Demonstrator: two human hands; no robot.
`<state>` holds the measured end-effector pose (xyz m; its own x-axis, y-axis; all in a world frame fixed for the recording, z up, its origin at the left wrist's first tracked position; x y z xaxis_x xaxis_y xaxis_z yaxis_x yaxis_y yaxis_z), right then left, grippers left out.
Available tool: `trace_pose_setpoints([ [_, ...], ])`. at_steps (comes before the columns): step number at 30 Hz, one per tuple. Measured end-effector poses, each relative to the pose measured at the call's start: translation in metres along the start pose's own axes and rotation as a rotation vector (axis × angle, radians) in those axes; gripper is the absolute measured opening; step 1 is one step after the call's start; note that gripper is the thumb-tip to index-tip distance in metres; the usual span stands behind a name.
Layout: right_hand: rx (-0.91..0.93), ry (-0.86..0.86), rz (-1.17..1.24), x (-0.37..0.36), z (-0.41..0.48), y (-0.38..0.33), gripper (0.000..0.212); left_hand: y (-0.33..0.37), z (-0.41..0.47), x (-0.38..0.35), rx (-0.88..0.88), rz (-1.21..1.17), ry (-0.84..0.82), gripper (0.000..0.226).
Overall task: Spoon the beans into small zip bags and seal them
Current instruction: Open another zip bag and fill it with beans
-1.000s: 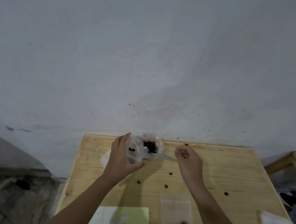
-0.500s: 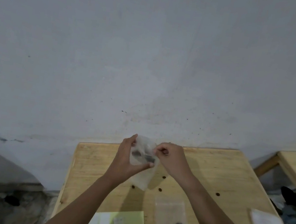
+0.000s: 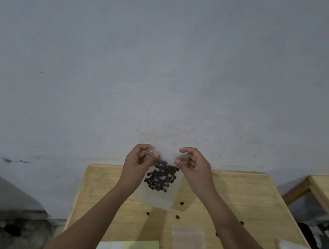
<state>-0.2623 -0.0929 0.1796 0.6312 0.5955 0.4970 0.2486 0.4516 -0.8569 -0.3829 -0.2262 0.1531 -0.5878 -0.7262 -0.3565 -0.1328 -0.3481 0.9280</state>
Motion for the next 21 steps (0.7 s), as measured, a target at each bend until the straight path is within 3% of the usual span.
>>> trace_pose_setpoints([
  [8,-0.02,0.002,-0.068,0.002,0.006,-0.005,0.017,0.001,0.004,-0.01,-0.007,0.163,-0.048,0.017],
  [11,-0.021,0.01,-0.061,0.002,0.005,-0.005,0.018,0.002,0.004,-0.009,-0.017,0.16,-0.015,0.017],
  [21,-0.001,0.008,-0.098,0.0,0.006,-0.006,0.016,0.003,-0.003,-0.022,0.011,0.139,-0.129,0.02],
])
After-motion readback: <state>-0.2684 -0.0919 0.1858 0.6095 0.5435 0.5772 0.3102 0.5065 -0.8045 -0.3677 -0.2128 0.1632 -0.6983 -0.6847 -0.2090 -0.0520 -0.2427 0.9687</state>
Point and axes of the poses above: each hand's wrist, its own z-axis towards the middle knuckle, its own x-axis out of the back of the hand, y = z × x, the point moved 10 cm from there along z, towards the middle knuckle, and after that the axes turned 11 degrees about -z, right-handed, at the moved point
